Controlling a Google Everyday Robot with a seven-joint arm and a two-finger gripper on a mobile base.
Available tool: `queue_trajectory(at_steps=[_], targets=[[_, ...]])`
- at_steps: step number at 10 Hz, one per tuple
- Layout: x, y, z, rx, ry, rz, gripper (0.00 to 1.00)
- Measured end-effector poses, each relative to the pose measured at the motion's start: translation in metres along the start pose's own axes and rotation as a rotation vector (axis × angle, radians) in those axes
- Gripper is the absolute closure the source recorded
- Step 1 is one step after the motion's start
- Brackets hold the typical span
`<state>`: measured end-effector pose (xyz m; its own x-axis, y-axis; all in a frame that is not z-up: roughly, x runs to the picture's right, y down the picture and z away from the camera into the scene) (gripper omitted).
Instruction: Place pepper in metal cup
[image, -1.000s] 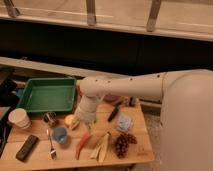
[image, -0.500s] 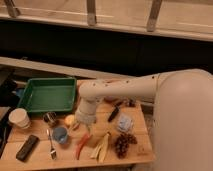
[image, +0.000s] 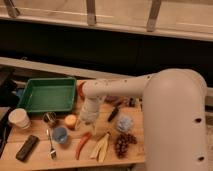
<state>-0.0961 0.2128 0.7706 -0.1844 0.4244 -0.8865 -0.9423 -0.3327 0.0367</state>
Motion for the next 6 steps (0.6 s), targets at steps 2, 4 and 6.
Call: queue_trajectory(at_steps=[2,4,6], targets=[[-0.009,-0.005,0.012,0.008,0.030,0.014,0.35],[-0.012,-0.009,0.025,0.013,0.064,0.024,0.35],[-0.011,-0.009,0.033,0.015,0.084,0.024,0.35]])
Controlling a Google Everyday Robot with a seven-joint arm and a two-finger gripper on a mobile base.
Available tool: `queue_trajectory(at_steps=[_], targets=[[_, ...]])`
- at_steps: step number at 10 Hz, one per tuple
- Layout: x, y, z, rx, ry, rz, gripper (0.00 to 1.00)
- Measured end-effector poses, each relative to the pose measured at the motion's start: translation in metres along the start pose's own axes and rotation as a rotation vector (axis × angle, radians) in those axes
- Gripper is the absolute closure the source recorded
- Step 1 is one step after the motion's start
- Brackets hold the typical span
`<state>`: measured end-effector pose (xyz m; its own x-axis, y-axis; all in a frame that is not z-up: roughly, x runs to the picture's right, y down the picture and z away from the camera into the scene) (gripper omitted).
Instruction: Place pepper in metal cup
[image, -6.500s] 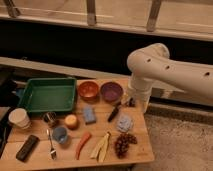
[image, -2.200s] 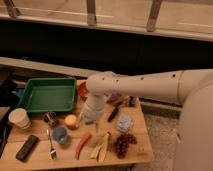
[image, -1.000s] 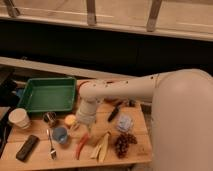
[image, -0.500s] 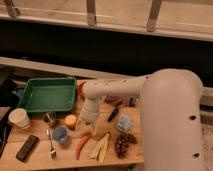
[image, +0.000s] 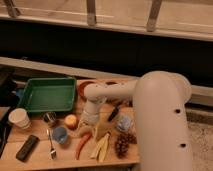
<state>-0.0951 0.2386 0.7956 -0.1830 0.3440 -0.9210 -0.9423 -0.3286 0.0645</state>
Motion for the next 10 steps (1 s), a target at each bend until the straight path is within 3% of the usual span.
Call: queue_trajectory(at_steps=[2,6,8,10], targets=[[0.001,-0.001,0.007,-0.003,0.019,-0.003,0.42],[0.002,-0.001,0.015,-0.010,0.033,-0.014,0.80],[0.004,-0.002,0.008,-0.015,0.013,-0.020,0.98],[0.009,0.000,-0.015,-0.023,-0.030,-0.027,1.00]])
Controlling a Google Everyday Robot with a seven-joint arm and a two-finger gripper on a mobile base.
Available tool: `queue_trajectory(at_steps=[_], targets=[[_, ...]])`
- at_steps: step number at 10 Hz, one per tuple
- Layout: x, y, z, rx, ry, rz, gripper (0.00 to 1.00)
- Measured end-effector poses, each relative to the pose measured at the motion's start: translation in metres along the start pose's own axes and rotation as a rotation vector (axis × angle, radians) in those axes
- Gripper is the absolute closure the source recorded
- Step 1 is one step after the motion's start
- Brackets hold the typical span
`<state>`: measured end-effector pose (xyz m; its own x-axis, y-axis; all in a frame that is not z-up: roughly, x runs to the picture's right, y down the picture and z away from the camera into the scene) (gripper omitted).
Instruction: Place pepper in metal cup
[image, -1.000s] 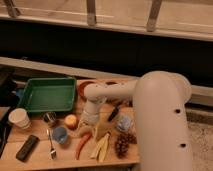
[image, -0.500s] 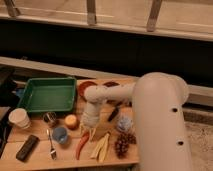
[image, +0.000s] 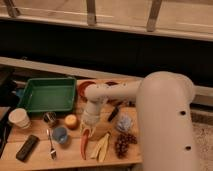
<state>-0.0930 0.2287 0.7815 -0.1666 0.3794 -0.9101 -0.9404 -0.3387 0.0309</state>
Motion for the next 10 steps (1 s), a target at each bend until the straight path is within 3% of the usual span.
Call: queue_trajectory(at_steps=[3,6,8,10], targets=[[0.013,0.013,-0.063,-0.022,-0.104,-0.032,1.00],[0.024,0.051,-0.136,-0.030,-0.235,-0.112,1.00],[0.032,0.087,-0.168,-0.039,-0.300,-0.178,1.00],[0.030,0.083,-0.170,-0.033,-0.303,-0.173,1.00]])
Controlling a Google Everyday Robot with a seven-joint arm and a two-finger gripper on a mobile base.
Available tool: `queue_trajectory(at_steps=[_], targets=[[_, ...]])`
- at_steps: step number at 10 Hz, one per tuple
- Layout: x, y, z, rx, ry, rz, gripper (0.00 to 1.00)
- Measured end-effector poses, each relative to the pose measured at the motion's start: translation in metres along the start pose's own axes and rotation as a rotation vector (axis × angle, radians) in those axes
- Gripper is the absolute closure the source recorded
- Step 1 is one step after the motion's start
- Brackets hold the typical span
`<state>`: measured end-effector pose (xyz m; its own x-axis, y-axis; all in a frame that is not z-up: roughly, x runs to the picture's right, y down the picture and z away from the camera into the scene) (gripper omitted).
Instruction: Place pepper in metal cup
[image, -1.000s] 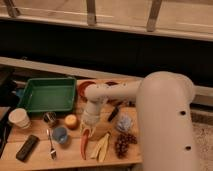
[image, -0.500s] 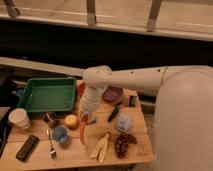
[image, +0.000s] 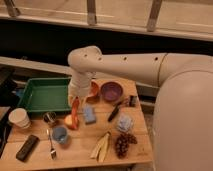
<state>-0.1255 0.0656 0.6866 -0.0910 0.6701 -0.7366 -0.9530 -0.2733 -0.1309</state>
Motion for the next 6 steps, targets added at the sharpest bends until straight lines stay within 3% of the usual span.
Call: queue_trajectory(at_steps=[4,6], targets=[[-0.0003,0.0008,0.0009,-0.003,-0.002,-0.001,1.00],[-0.0061,0.0050,-0.0013,-0.016,-0.033,-0.010,1.00]])
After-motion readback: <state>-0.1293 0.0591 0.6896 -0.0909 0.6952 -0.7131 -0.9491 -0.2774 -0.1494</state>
